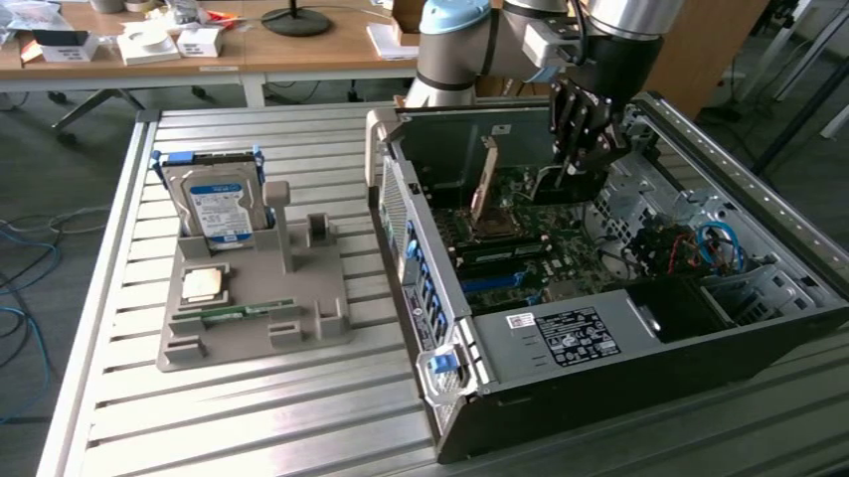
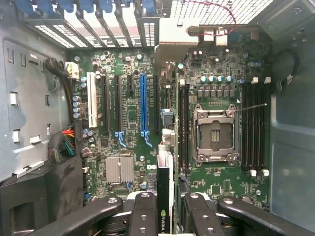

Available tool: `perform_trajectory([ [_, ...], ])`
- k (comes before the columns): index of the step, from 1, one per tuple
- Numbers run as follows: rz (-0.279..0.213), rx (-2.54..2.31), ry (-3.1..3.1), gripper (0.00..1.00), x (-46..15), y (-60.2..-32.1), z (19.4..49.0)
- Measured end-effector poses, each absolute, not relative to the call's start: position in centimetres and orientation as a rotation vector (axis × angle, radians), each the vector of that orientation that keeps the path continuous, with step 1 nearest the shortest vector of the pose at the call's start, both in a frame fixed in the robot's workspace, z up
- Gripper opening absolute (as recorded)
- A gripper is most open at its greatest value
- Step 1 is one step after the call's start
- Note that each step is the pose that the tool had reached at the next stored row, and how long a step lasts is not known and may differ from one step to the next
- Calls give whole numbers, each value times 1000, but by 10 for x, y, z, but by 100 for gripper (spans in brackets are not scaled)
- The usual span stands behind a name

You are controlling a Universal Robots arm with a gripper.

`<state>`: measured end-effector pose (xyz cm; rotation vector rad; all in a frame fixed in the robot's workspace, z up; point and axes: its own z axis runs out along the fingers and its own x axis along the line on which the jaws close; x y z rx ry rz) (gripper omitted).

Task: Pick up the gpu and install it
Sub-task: 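Insert the gpu into the slot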

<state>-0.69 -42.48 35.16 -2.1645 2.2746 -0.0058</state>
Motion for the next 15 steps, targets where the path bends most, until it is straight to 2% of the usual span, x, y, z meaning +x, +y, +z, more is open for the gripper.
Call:
perform_trajectory([
  [15, -7, -2164, 2274, 26, -9, -425, 345],
])
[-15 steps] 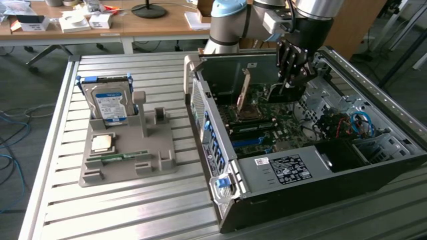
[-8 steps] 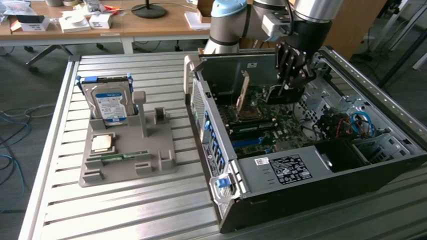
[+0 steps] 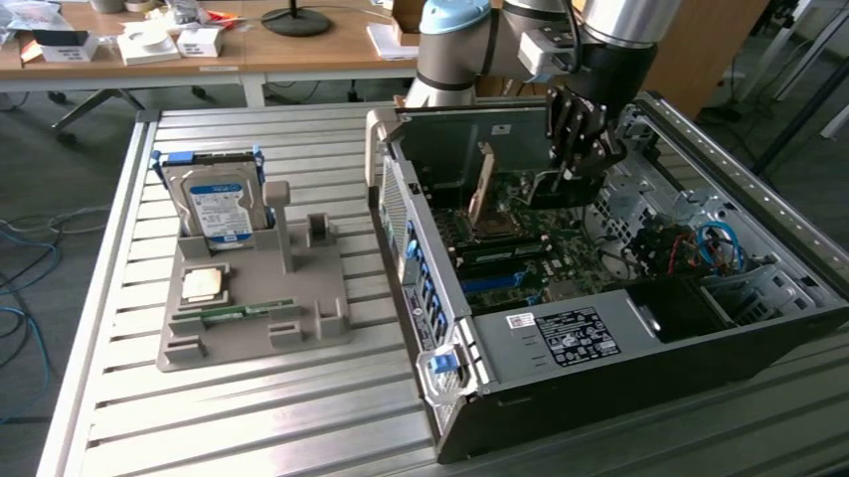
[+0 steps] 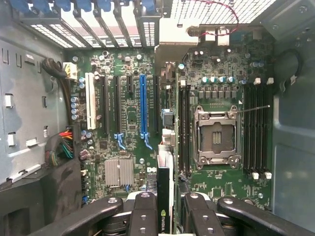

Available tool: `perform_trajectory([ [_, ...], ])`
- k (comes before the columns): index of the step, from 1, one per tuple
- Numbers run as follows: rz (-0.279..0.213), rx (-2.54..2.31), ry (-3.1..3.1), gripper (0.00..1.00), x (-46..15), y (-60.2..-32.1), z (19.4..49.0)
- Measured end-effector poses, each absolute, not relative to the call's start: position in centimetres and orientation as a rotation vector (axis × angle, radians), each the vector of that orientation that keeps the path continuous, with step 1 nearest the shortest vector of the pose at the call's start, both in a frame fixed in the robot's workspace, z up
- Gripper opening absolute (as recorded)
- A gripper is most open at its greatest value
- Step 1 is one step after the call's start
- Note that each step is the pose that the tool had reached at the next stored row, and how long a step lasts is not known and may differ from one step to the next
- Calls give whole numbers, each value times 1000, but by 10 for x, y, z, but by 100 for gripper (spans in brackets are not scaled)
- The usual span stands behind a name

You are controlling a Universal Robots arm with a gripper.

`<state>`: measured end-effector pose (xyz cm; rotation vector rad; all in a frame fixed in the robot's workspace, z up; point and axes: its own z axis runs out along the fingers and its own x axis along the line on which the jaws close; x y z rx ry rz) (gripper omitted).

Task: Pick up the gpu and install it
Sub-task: 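Insert the gpu into the slot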

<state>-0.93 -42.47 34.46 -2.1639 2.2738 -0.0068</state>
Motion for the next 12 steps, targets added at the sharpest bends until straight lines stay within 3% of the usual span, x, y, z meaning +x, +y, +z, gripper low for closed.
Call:
perform_trajectory([
  [12, -8, -2163, 2273, 26, -9, -425, 339],
])
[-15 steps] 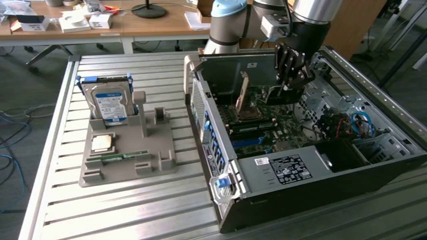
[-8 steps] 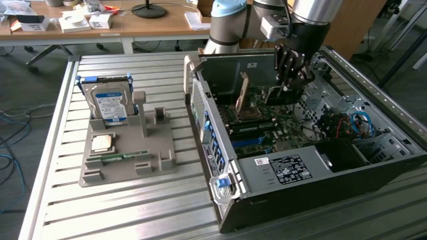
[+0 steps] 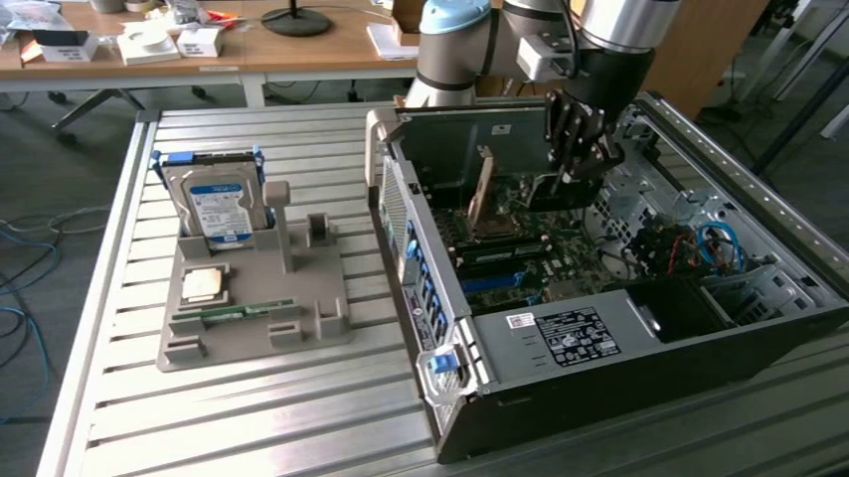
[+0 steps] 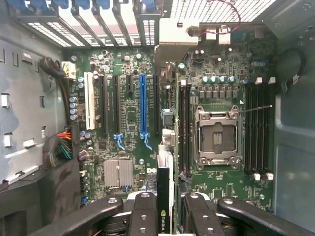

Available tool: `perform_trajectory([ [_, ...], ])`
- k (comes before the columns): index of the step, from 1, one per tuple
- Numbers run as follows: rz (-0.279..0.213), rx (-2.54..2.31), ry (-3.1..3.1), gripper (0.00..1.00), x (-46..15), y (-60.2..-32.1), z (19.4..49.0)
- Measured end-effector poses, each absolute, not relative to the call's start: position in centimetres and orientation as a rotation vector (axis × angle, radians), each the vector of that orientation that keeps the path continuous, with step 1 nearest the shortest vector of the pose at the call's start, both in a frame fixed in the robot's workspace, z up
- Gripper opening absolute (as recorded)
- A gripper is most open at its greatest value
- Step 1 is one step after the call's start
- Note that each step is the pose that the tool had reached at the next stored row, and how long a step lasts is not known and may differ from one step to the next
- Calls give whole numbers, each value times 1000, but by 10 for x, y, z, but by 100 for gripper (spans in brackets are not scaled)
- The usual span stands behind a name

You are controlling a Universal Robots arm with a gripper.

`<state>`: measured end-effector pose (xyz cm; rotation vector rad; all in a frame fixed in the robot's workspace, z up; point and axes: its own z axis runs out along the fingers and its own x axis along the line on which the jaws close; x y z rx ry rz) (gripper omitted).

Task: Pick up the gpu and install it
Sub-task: 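Insert the gpu into the slot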

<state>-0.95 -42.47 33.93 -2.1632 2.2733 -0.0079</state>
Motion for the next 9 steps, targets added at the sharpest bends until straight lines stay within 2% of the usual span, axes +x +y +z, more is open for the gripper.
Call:
perform_trajectory([
  [9, -8, -2163, 2273, 26, -10, -425, 337],
])
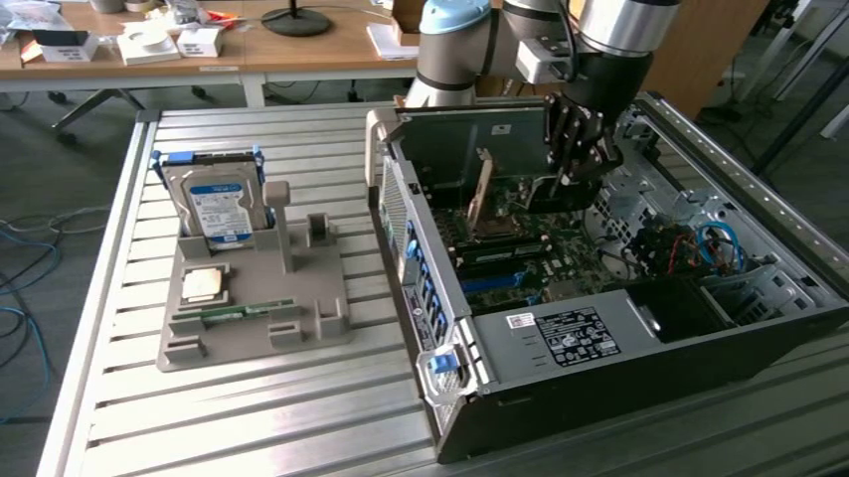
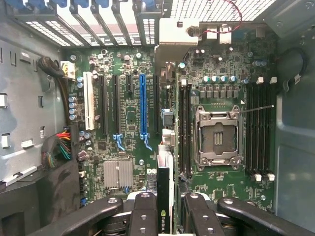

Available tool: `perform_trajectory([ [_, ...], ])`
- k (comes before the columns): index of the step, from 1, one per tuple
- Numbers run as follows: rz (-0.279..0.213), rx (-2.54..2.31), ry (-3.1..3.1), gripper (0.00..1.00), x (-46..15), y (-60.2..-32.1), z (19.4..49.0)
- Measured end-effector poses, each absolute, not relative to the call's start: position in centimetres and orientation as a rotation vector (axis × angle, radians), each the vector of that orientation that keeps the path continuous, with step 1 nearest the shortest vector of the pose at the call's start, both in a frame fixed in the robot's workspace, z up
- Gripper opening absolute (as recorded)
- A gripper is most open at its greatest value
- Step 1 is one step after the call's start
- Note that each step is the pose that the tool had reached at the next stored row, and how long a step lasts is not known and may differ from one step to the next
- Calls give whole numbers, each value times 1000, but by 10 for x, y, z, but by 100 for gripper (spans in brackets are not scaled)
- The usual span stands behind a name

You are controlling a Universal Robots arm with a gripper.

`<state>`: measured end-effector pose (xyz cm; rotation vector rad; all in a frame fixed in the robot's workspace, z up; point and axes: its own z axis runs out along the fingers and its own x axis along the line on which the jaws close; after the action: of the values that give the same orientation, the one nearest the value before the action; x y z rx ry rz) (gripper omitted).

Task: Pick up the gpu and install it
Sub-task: 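Insert the gpu into the slot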

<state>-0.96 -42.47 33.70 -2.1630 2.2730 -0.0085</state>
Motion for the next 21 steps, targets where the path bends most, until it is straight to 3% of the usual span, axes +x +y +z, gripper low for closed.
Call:
perform_trajectory([
  [21, -7, -2162, 2272, 26, -10, -425, 329],
])
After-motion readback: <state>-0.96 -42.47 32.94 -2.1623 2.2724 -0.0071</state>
